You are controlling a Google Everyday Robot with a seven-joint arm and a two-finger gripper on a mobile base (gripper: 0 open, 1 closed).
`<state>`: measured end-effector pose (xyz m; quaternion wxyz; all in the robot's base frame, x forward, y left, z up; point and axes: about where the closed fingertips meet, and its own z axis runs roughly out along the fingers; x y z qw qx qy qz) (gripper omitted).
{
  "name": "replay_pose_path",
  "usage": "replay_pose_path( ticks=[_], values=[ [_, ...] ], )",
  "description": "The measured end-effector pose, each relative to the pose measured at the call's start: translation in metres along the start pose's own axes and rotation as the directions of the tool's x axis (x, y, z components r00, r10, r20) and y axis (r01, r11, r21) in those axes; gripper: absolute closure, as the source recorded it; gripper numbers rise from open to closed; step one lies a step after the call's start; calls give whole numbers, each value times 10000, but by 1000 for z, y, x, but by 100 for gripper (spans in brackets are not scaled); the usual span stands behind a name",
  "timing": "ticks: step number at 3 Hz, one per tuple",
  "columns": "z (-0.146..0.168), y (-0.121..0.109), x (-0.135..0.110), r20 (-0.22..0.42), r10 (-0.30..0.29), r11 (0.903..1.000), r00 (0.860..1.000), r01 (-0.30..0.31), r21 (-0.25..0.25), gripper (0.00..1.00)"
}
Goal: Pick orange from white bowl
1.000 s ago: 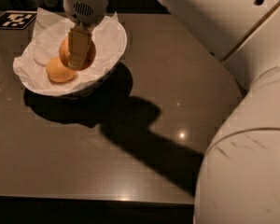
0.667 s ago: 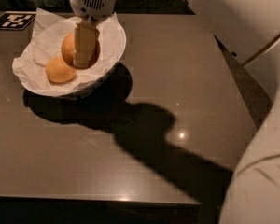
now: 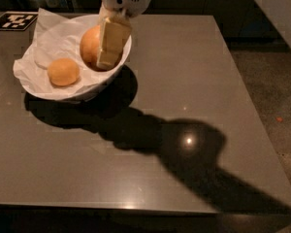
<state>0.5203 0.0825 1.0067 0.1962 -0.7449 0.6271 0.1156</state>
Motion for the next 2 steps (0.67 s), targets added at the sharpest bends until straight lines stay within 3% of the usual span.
replay_pose_path(
  ticks=[2],
  values=[
    [-13,31,16,324,39,9999,9995,-36,-101,100]
  ],
)
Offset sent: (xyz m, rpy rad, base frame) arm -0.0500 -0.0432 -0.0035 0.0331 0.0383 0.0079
